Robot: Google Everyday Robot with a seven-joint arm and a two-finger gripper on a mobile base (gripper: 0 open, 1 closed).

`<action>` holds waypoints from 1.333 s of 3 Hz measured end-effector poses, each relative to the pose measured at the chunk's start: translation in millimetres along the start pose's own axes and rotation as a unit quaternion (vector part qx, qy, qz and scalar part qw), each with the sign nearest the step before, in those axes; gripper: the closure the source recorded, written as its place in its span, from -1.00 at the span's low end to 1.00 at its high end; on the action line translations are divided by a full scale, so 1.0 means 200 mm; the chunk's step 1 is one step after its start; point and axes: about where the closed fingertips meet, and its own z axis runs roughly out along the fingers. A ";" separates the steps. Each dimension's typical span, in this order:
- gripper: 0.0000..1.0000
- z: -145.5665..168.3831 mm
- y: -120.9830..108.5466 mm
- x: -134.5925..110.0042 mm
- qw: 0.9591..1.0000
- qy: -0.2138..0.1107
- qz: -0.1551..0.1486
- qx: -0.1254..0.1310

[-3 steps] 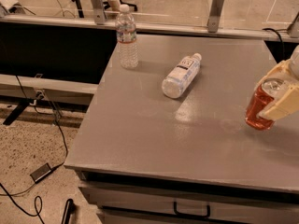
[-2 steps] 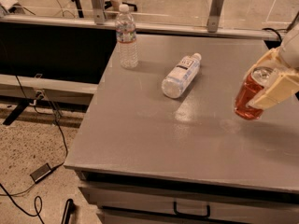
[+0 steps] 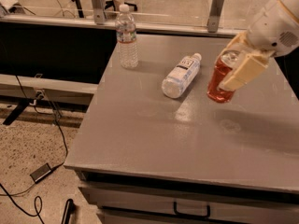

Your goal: Move coke can near blue plastic bottle

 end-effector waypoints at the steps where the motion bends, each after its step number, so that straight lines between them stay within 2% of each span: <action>1: 1.00 0.12 -0.12 -0.09 1.000 0.002 -0.008 -0.017; 3: 1.00 0.30 -0.30 -0.17 1.000 0.006 -0.009 -0.029; 4: 1.00 0.34 -0.34 -0.13 0.999 0.012 -0.001 -0.031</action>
Offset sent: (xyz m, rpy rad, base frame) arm 0.0756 0.0589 -0.0310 -0.0102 0.0806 0.0646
